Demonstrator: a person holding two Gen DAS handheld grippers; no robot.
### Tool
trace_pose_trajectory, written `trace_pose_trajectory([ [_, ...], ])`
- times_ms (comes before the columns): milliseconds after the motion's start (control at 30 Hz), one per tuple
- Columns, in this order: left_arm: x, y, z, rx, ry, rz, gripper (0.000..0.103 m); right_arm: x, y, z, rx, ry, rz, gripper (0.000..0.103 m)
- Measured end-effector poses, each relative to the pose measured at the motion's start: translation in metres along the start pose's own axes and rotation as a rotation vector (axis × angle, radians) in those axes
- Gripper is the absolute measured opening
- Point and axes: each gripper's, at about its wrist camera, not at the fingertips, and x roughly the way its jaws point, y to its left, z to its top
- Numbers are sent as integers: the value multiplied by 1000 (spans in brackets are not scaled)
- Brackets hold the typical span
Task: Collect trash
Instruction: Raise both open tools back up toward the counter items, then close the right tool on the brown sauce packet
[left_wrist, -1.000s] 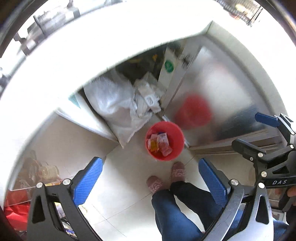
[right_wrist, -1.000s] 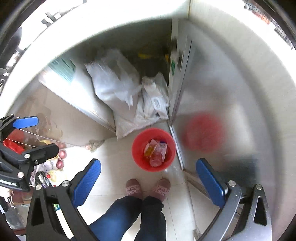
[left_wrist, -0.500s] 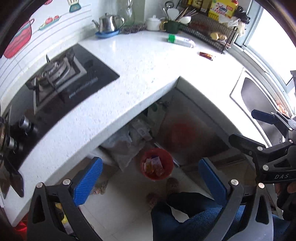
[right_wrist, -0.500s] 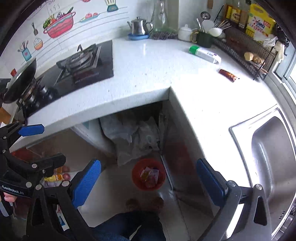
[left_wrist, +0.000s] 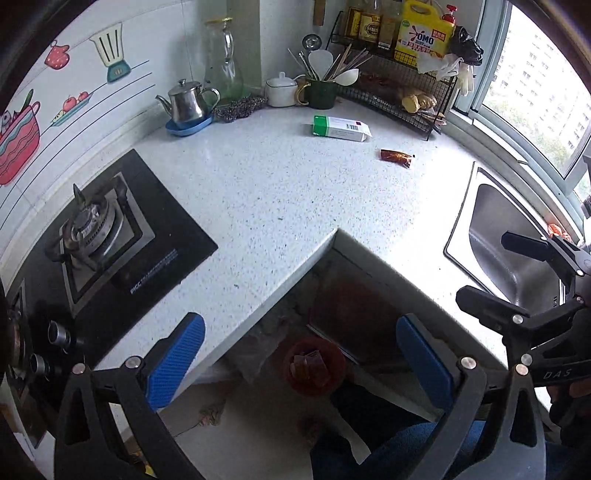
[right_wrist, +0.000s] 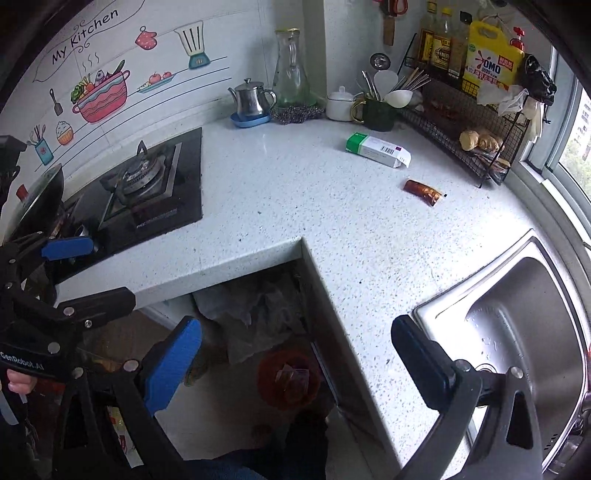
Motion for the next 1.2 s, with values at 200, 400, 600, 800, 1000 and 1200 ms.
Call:
trace_pose_trajectory([
  [200, 29, -6, 51, 13, 20, -7, 103, 13, -36, 37, -5, -1, -17, 102],
  [400, 67, -14, 102, 36, 48, -11, 103, 40, -76, 74, -34, 27, -27, 102],
  [600, 110, -31, 150, 59, 88, -28, 103, 72, -114, 103, -72, 56, -14, 102],
  [800, 151, -50, 184, 54, 122, -42, 103, 105, -153, 120, -106, 85, 1, 102],
  [1000, 187, -60, 209, 21, 143, -56, 103, 141, -179, 135, -173, 127, 32, 102],
  [1200, 216, -62, 223, 3, 164, -39, 103, 186, -204, 146, -203, 185, 29, 88],
])
